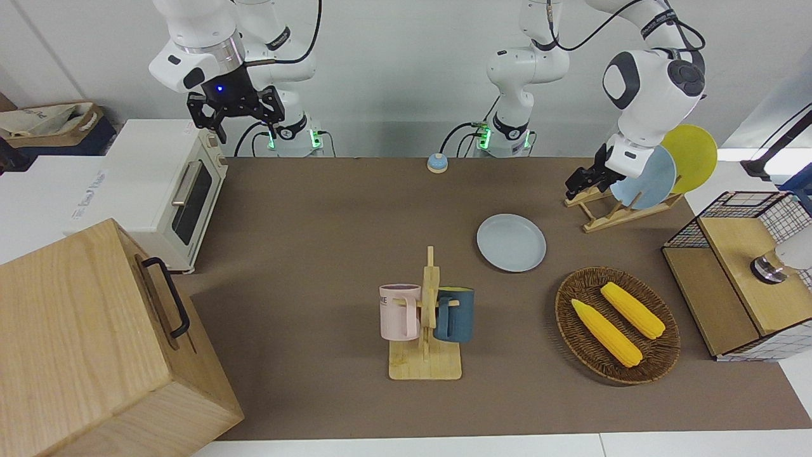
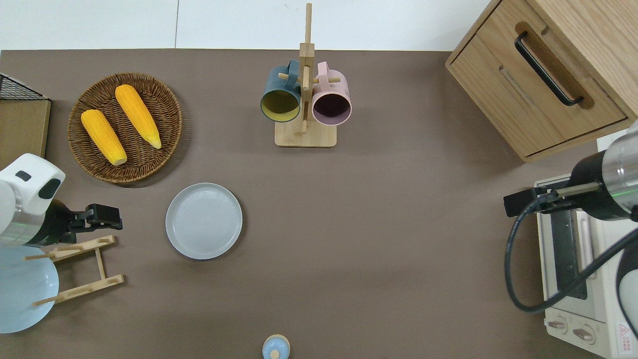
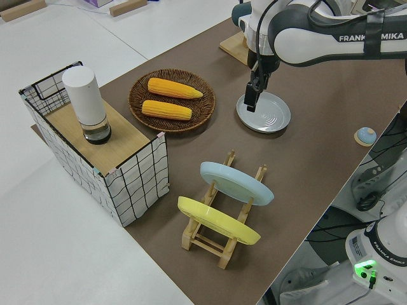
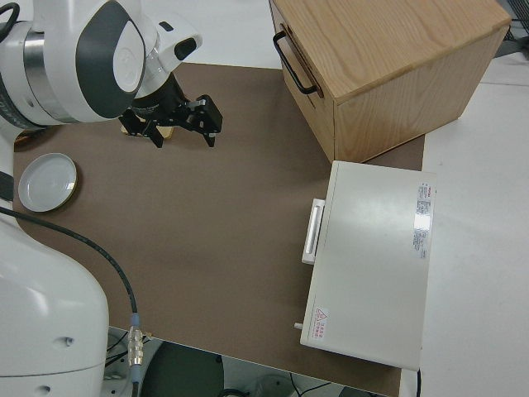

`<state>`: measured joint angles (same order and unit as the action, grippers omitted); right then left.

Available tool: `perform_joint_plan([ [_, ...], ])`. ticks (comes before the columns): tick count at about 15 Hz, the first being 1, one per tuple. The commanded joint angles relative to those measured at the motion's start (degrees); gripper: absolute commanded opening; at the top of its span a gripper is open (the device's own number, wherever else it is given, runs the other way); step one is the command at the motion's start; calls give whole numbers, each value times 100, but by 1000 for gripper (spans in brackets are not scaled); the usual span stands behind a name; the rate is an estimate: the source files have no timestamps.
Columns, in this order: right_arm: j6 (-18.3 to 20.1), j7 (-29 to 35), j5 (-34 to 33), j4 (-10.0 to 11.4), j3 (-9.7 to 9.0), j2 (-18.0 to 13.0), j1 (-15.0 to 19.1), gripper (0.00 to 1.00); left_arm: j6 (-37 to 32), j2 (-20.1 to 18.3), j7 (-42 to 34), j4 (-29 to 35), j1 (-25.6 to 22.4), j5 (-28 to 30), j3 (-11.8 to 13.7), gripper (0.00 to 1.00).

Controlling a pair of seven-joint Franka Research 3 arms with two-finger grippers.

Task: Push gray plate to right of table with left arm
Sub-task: 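Move the left gripper forward to the near edge of the gray plate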

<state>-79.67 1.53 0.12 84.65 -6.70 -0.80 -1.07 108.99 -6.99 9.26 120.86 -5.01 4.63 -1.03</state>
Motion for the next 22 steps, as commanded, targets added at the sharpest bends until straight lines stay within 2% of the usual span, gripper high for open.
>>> perform_joint_plan([
  [1,84,14,59,-46,-77,-17,115,983,876,-101,260,744,61,74,-38,991],
  [4,84,5,59,-46,-86,-17,115,983,1352,56,524,1026,254,82,-38,989],
  [9,84,5,59,-46,-86,-17,115,983,1880,531,1122,1036,772,74,-38,989],
  [11,84,5,59,-46,-77,-17,115,983,2055,663,1218,1062,799,74,-38,989],
  [22,84,5,59,-46,-86,-17,115,983,2987,708,1219,1712,835,74,-38,989],
])
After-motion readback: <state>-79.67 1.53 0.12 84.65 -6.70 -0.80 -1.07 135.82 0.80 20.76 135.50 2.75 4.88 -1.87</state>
